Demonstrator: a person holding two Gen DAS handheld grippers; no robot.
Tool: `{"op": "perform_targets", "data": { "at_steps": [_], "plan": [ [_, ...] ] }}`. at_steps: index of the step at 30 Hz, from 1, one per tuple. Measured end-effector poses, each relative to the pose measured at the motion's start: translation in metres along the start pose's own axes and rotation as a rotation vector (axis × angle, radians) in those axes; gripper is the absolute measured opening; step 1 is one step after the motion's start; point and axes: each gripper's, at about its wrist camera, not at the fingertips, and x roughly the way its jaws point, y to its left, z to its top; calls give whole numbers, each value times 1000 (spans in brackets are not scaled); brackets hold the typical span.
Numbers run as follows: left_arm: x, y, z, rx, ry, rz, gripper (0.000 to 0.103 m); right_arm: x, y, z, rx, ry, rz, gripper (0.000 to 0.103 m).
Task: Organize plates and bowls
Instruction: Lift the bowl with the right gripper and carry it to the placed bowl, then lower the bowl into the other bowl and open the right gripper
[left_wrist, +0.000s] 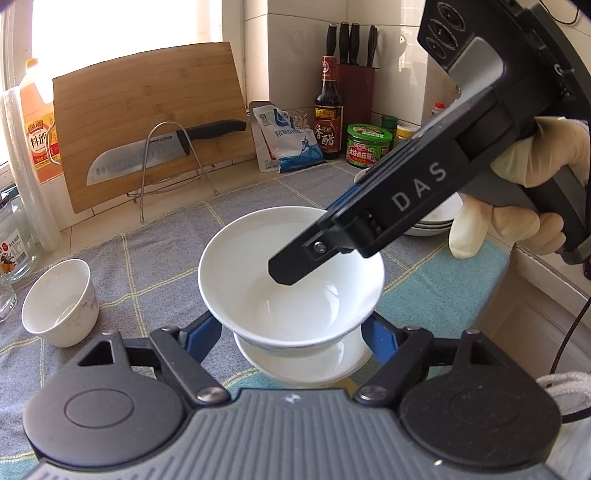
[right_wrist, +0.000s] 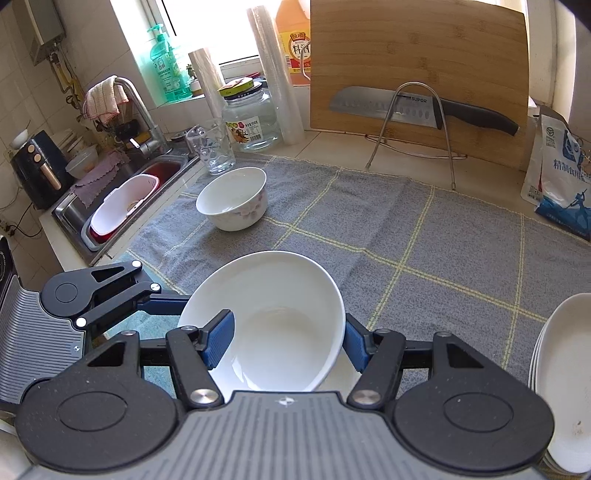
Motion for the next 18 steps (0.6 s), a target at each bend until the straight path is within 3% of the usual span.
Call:
{"op": "perform_targets", "data": {
  "at_steps": [18],
  "plan": [
    [14,1,-3,7,63,-43,82,11,-8,-15,30,42,-22,68]
  ]
}}
